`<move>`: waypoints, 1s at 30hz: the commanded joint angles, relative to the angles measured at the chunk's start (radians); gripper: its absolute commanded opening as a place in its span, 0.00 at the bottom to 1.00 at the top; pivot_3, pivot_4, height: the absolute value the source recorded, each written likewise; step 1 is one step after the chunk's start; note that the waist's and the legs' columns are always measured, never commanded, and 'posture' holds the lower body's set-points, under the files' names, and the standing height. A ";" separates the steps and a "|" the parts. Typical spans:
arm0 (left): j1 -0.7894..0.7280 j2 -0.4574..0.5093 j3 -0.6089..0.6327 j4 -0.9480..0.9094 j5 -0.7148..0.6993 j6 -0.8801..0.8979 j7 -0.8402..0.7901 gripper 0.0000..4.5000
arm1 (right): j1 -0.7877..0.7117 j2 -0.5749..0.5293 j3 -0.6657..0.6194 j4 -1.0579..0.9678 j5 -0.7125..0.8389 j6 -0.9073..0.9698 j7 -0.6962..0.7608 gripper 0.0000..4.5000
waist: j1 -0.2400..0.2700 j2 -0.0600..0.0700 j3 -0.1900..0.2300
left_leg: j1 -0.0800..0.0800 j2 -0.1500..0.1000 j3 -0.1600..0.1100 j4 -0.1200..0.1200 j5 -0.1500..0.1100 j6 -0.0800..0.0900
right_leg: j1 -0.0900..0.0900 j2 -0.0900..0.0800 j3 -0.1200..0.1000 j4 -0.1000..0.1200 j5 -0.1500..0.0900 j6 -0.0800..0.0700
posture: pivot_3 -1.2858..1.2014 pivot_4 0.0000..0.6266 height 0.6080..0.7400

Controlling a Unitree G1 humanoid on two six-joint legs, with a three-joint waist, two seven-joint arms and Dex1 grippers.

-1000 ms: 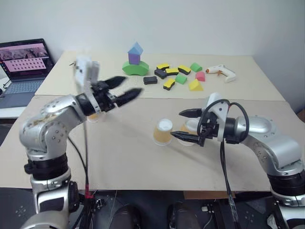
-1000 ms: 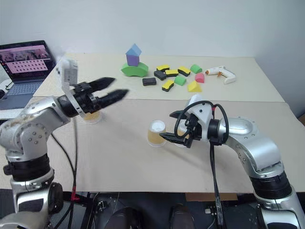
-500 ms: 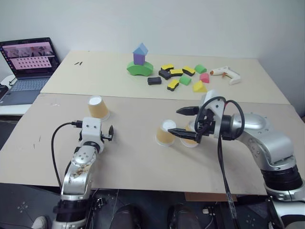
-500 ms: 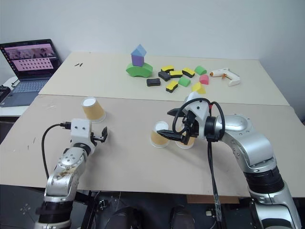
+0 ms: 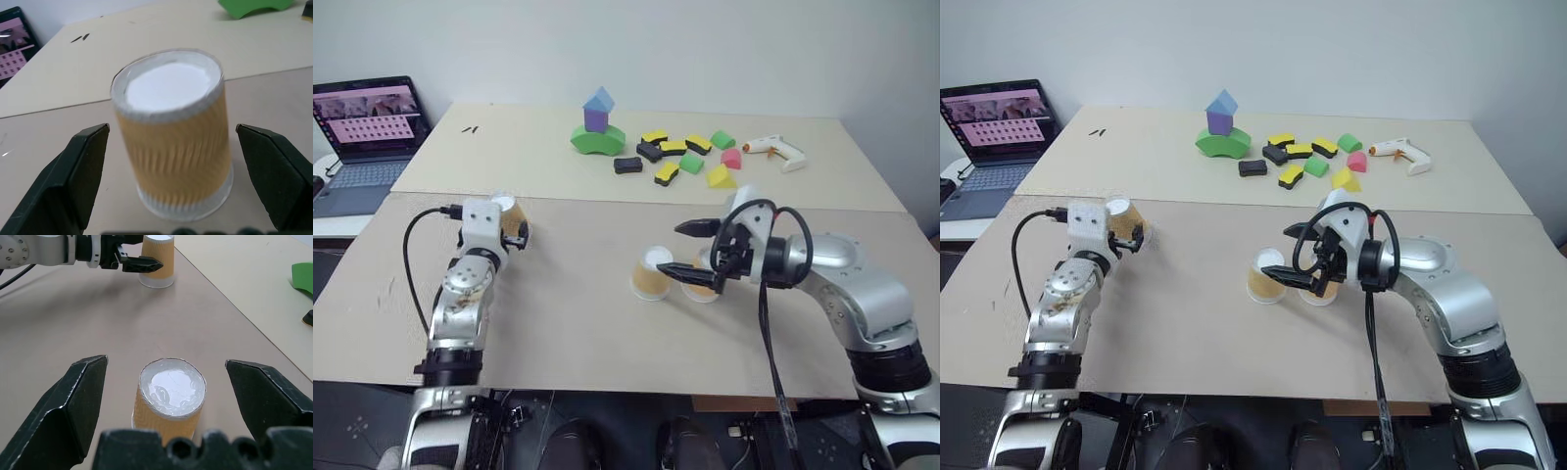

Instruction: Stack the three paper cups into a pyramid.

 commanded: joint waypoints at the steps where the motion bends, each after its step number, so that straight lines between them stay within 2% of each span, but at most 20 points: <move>1: -0.081 0.000 0.016 0.073 -0.023 -0.043 -0.021 0.98 | -0.005 0.001 -0.027 -0.038 0.007 -0.009 -0.010 1.00 | -0.004 0.000 0.000 | 0.000 0.000 0.000 0.000 0.000 0.000 | 0.000 0.000 0.000 0.000 0.000 0.000 | 0.52 0.24 0.72; 6: -0.154 0.010 0.012 0.152 -0.022 -0.079 -0.035 0.98 | 0.001 -0.001 -0.029 -0.045 0.008 -0.003 -0.016 1.00 | -0.006 0.000 0.000 | 0.000 -0.001 0.000 -0.001 0.000 0.000 | 0.000 0.000 0.000 0.000 -0.001 0.001 | 0.52 0.24 0.72; 16: -0.166 0.007 0.012 0.172 -0.023 -0.090 -0.051 0.98 | 0.013 -0.007 -0.030 -0.055 0.010 0.001 -0.026 1.00 | -0.008 0.000 0.000 | -0.001 -0.002 0.000 -0.001 0.000 0.000 | -0.001 0.000 0.000 0.000 -0.001 0.001 | 0.52 0.24 0.72; 19: -0.159 0.008 0.008 0.164 -0.023 -0.090 -0.057 0.84 | 0.016 -0.007 -0.031 -0.056 0.010 0.004 -0.031 1.00 | -0.008 0.000 0.000 | -0.001 -0.002 0.000 -0.001 0.000 0.000 | -0.001 0.000 0.000 0.000 -0.001 0.001 | 0.52 0.24 0.72; 20: -0.157 0.012 0.001 0.161 -0.018 -0.088 -0.063 0.75 | 0.017 -0.007 -0.031 -0.055 0.011 0.004 -0.031 1.00 | -0.008 0.000 0.000 | -0.001 -0.002 0.000 -0.001 0.000 0.000 | -0.001 0.000 0.000 0.000 -0.001 0.001 | 0.52 0.24 0.72; 27: -0.164 0.018 -0.003 0.159 -0.023 -0.098 -0.099 0.75 | 0.018 -0.006 -0.027 -0.049 0.004 -0.001 -0.038 1.00 | -0.008 0.000 0.000 | -0.001 -0.002 0.000 -0.001 0.000 0.000 | -0.001 0.000 0.000 0.000 -0.001 0.001 | 0.52 0.24 0.72; 30: -0.182 0.009 -0.013 0.121 -0.087 -0.116 -0.223 0.75 | 0.017 -0.004 -0.026 -0.046 -0.002 -0.001 -0.046 1.00 | -0.008 0.000 0.000 | -0.001 -0.002 0.000 -0.001 0.000 0.000 | -0.001 0.000 0.000 0.000 -0.001 0.001 | 0.52 0.24 0.72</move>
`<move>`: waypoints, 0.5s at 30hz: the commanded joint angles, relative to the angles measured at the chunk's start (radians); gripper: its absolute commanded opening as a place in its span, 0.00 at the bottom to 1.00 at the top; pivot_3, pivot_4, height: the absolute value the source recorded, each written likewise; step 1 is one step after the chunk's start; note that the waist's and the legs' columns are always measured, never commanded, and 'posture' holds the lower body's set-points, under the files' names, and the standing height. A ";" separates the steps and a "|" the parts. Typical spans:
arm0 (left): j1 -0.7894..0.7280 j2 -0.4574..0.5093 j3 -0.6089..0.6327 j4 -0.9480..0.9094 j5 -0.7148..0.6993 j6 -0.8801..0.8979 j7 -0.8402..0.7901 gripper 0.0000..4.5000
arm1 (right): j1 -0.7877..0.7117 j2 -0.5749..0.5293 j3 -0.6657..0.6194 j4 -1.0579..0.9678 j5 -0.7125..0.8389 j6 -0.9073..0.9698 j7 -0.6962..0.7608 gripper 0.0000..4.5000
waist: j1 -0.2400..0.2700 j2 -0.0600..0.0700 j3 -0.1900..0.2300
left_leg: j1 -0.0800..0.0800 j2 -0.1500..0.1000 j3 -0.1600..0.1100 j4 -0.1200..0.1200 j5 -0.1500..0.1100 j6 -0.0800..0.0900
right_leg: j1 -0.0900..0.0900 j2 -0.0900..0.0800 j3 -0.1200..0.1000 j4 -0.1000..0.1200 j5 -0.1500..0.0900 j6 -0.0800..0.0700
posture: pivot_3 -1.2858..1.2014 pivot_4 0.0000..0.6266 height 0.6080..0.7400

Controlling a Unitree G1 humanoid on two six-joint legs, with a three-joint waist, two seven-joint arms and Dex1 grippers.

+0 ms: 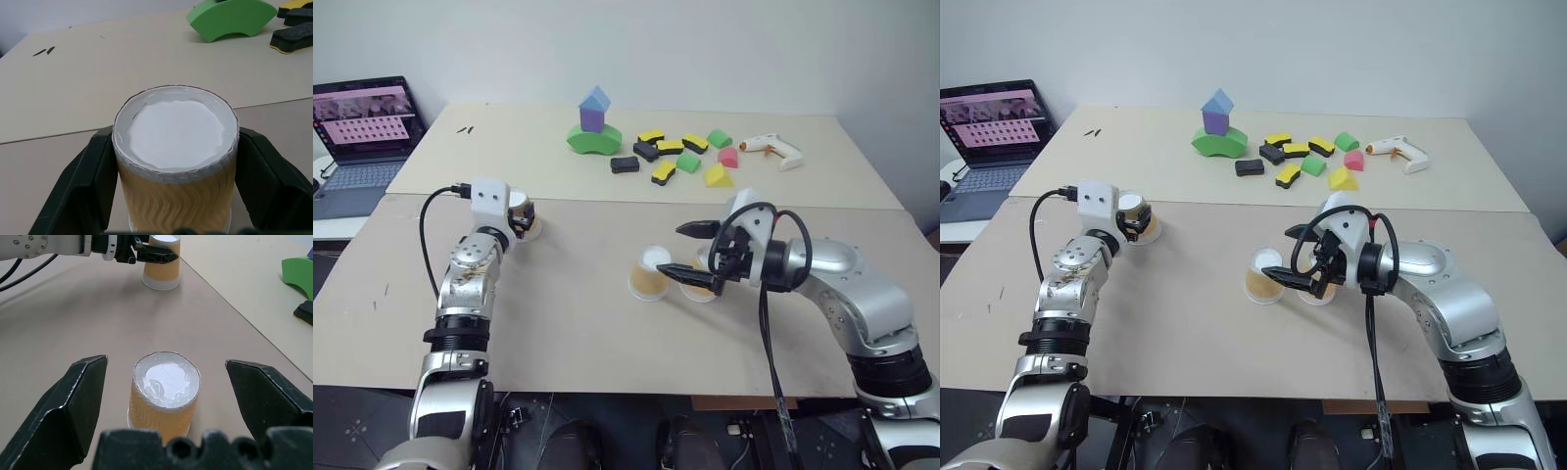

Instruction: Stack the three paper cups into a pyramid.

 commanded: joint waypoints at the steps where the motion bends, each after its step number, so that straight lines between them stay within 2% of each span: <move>1: -0.036 0.008 -0.035 -0.113 -0.106 -0.059 -0.213 0.75 | -0.001 -0.006 -0.023 -0.023 -0.005 -0.005 -0.010 1.00 | 0.001 0.000 0.000 | 0.000 0.000 0.000 0.000 0.000 0.000 | 0.000 0.000 0.000 0.000 0.000 0.000 | 0.52 0.24 0.72; 5: 0.003 0.048 -0.112 -0.209 -0.177 -0.081 -0.481 0.75 | 0.005 -0.008 -0.018 -0.017 -0.020 -0.010 -0.015 1.00 | 0.003 0.000 0.000 | -0.003 0.000 0.000 0.001 0.000 0.000 | -0.003 -0.001 -0.001 0.000 0.000 0.000 | 0.52 0.24 0.72; 12: 0.087 0.175 -0.255 -0.201 -0.174 -0.076 -0.807 0.75 | 0.020 -0.001 -0.036 -0.028 -0.033 -0.006 -0.043 1.00 | -0.025 0.000 0.000 | 0.000 -0.001 0.001 -0.002 0.000 0.000 | -0.003 0.000 0.002 0.002 -0.001 0.000 | 0.52 0.24 0.72; 15: 0.097 0.192 -0.296 -0.197 -0.177 -0.074 -0.887 0.75 | 0.029 -0.010 -0.050 -0.036 -0.035 -0.003 -0.053 1.00 | -0.023 0.000 0.000 | -0.001 -0.001 0.001 -0.001 0.000 0.000 | -0.004 0.000 0.002 0.002 -0.001 0.000 | 0.52 0.24 0.72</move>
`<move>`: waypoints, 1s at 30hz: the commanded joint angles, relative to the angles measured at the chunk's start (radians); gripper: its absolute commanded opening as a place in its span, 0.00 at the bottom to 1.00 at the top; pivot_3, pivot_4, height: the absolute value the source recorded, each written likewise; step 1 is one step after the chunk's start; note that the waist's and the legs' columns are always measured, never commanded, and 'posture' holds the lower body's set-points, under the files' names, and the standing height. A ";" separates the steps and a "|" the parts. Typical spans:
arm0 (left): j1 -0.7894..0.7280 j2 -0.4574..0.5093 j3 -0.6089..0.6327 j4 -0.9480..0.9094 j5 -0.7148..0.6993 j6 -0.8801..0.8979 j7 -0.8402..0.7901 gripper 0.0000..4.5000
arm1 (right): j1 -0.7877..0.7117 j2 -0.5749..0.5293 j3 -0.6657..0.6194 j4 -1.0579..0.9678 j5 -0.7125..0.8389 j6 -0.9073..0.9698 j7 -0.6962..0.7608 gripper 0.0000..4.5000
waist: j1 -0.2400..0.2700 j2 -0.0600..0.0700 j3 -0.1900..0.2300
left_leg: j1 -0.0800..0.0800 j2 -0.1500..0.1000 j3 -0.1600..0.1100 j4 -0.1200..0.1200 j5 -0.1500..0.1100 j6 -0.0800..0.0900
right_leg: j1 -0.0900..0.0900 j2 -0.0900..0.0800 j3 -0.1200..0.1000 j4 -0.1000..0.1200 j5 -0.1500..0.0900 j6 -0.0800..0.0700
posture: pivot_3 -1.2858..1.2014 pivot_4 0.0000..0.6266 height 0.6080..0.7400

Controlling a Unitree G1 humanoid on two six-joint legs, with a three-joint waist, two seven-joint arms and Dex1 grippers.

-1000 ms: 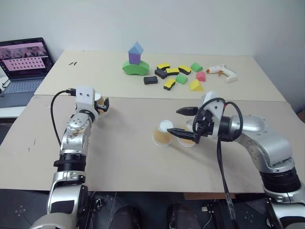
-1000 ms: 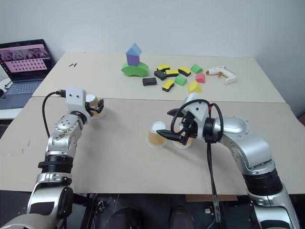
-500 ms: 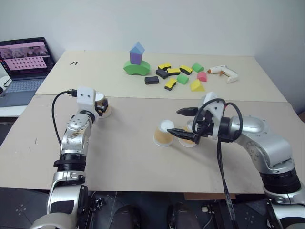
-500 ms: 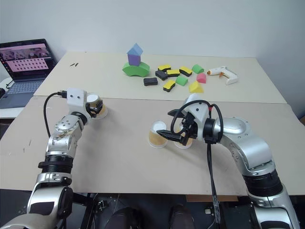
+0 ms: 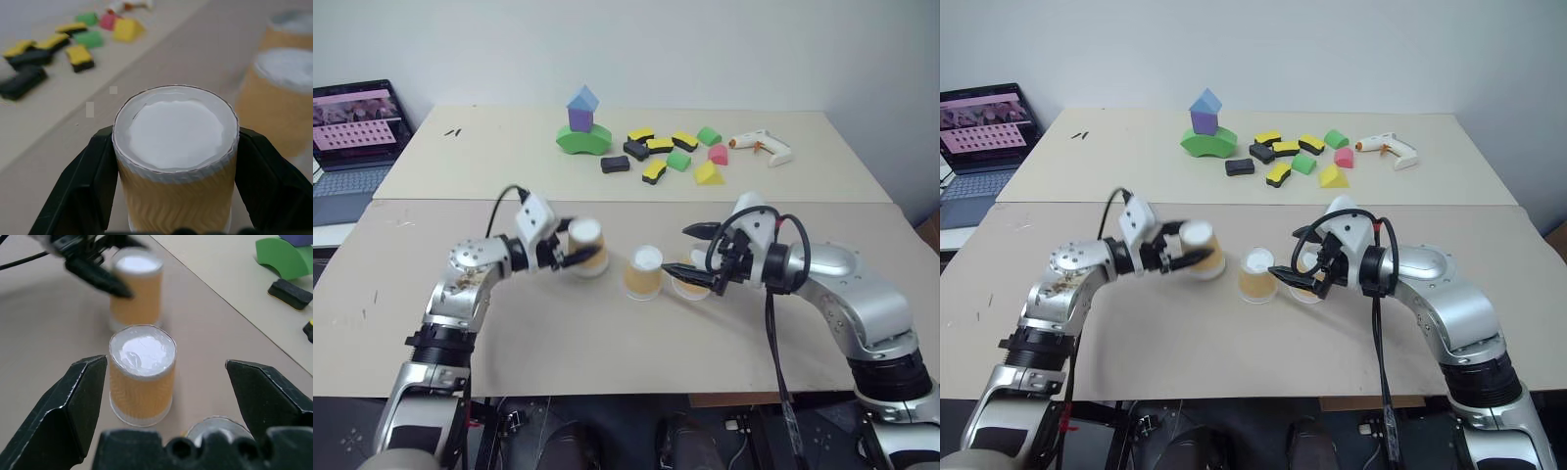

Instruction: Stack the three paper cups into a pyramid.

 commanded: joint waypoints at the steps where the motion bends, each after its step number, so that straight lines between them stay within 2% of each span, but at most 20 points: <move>1: -0.011 0.017 -0.046 -0.016 -0.009 0.010 -0.104 0.75 | -0.001 -0.012 -0.047 -0.040 0.003 -0.002 -0.016 1.00 | 0.004 0.000 0.000 | 0.000 0.000 0.000 0.000 0.000 0.000 | 0.001 0.000 0.000 0.000 0.000 0.000 | 0.52 0.24 0.72; 6: -0.019 0.002 -0.081 0.000 -0.003 0.000 -0.158 0.75 | 0.009 -0.019 -0.058 -0.049 0.001 0.004 -0.030 1.00 | 0.015 0.000 0.000 | 0.000 0.000 0.000 0.000 0.000 0.000 | 0.001 -0.001 0.000 0.000 0.000 0.000 | 0.52 0.24 0.72; 20: -0.110 -0.106 -0.115 0.132 0.048 -0.065 -0.137 0.75 | 0.050 -0.042 -0.108 -0.112 0.032 0.049 -0.053 1.00 | 0.029 0.000 0.000 | 0.001 0.000 -0.004 0.003 0.000 0.000 | 0.005 -0.001 -0.002 0.000 0.000 0.000 | 0.52 0.24 0.72; 30: -0.109 -0.097 -0.109 0.121 0.052 -0.060 -0.157 0.75 | 0.055 -0.047 -0.120 -0.118 0.039 0.060 -0.058 1.00 | 0.028 0.000 0.000 | 0.001 0.000 -0.005 0.003 0.000 0.000 | 0.005 -0.001 -0.003 0.000 0.000 0.000 | 0.52 0.24 0.72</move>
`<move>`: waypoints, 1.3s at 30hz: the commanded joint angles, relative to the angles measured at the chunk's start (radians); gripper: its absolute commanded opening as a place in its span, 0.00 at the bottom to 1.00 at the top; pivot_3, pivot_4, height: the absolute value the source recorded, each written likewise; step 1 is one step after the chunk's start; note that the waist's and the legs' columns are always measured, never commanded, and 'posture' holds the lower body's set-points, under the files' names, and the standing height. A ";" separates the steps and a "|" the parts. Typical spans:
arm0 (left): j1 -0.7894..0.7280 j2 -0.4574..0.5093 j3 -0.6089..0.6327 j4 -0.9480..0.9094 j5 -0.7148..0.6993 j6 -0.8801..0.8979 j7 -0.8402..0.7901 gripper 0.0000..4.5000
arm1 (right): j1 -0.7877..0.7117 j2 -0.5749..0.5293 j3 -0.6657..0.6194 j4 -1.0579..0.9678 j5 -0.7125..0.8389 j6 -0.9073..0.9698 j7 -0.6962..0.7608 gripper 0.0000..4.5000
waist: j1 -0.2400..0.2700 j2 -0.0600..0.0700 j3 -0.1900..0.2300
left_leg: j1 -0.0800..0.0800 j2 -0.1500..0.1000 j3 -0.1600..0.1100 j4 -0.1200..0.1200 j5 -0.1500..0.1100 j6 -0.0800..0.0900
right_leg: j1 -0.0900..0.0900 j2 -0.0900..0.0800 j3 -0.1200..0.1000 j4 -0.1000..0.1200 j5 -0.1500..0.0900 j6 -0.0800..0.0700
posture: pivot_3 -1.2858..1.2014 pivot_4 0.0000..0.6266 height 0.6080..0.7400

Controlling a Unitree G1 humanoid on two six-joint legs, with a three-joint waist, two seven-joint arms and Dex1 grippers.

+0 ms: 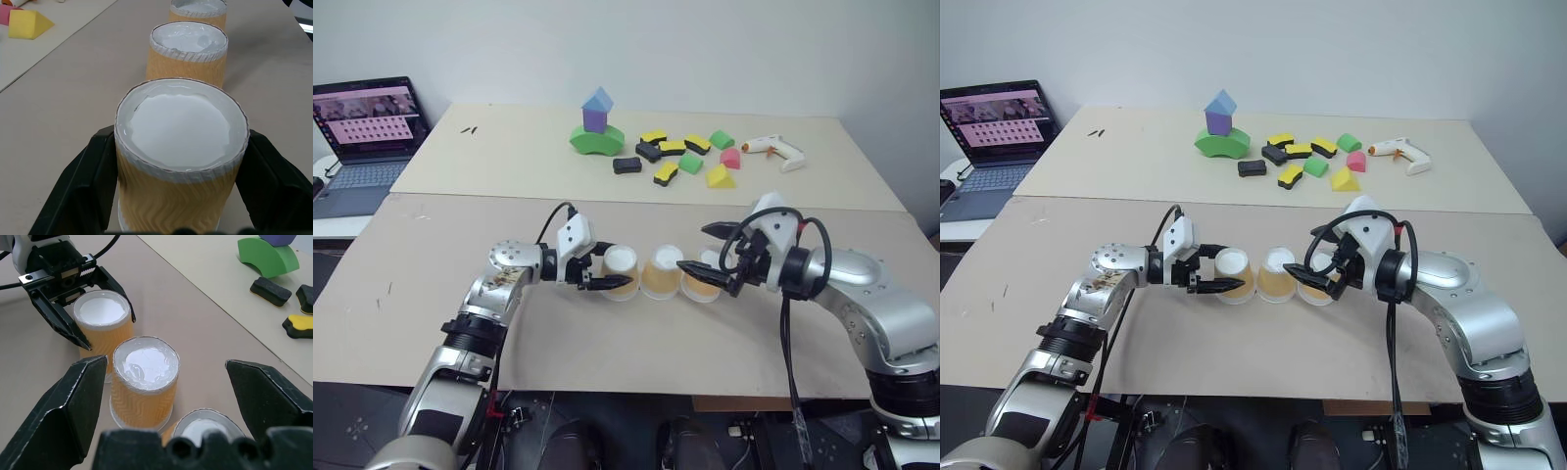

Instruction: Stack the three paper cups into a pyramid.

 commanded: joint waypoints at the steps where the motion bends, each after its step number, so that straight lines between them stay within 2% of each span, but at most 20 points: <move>1: -0.001 0.014 -0.008 -0.012 0.013 0.011 -0.012 0.75 | -0.010 -0.011 -0.038 -0.033 0.015 0.000 -0.007 1.00 | 0.000 0.000 0.000 | 0.000 0.000 0.000 0.000 0.000 0.000 | 0.000 0.000 0.000 0.000 0.000 0.000 | 0.52 0.24 0.72; 2: -0.001 0.019 -0.003 -0.020 0.008 0.016 -0.015 0.87 | -0.009 -0.011 -0.037 -0.032 0.014 -0.001 -0.008 1.00 | -0.001 0.000 0.000 | 0.000 0.000 0.000 0.000 0.000 0.000 | 0.000 0.000 0.000 0.000 0.000 0.000 | 0.52 0.24 0.72; 4: 0.003 0.033 0.001 -0.040 0.005 0.016 -0.022 0.98 | -0.009 -0.010 -0.035 -0.028 0.013 -0.003 -0.008 1.00 | -0.002 0.000 0.000 | 0.000 0.000 0.000 0.000 0.000 0.000 | 0.000 0.000 0.000 0.000 0.000 0.000 | 0.52 0.24 0.72; 6: 0.002 0.044 0.011 -0.054 0.000 0.025 -0.026 0.98 | -0.011 -0.009 -0.033 -0.022 0.012 -0.006 -0.009 1.00 | -0.003 0.000 0.000 | -0.001 0.000 0.000 0.000 0.000 0.000 | -0.001 0.000 0.000 0.000 0.000 0.000 | 0.52 0.24 0.72; 12: -0.022 0.163 0.057 -0.220 -0.066 0.167 -0.078 0.98 | -0.013 -0.012 -0.034 -0.010 0.015 -0.011 0.000 1.00 | -0.005 0.000 0.000 | -0.002 0.000 0.000 -0.001 0.000 0.000 | -0.002 0.000 -0.001 -0.001 0.000 0.000 | 0.52 0.24 0.72; 16: -0.066 0.261 0.114 -0.337 -0.173 0.299 -0.145 0.98 | 0.014 -0.059 -0.094 0.005 0.035 -0.024 0.047 1.00 | -0.005 0.000 0.000 | -0.002 0.000 0.000 -0.001 0.000 0.000 | -0.002 0.000 0.000 0.000 0.000 0.000 | 0.52 0.24 0.72; 19: -0.130 0.292 0.156 -0.381 -0.250 0.393 -0.146 0.98 | 0.051 -0.108 -0.152 0.026 0.043 -0.036 0.087 1.00 | 0.006 0.000 0.000 | -0.003 0.000 -0.002 0.000 0.000 0.000 | -0.002 0.000 -0.001 -0.001 -0.001 0.001 | 0.52 0.24 0.72; 26: -0.189 0.308 0.169 -0.441 -0.313 0.478 -0.124 0.98 | 0.130 -0.152 -0.192 0.127 0.015 -0.095 0.142 1.00 | -0.001 0.000 0.000 | 0.000 -0.001 -0.003 -0.002 0.000 0.000 | 0.001 0.000 0.000 -0.002 -0.002 0.002 | 0.52 0.24 0.72; 39: -0.198 0.297 0.174 -0.484 -0.340 0.508 -0.068 0.98 | 0.141 -0.061 -0.103 0.250 -0.042 -0.182 0.137 1.00 | -0.003 0.000 0.000 | 0.000 -0.001 -0.002 -0.001 0.000 0.000 | 0.001 0.001 0.002 -0.001 -0.002 0.003 | 0.52 0.24 0.72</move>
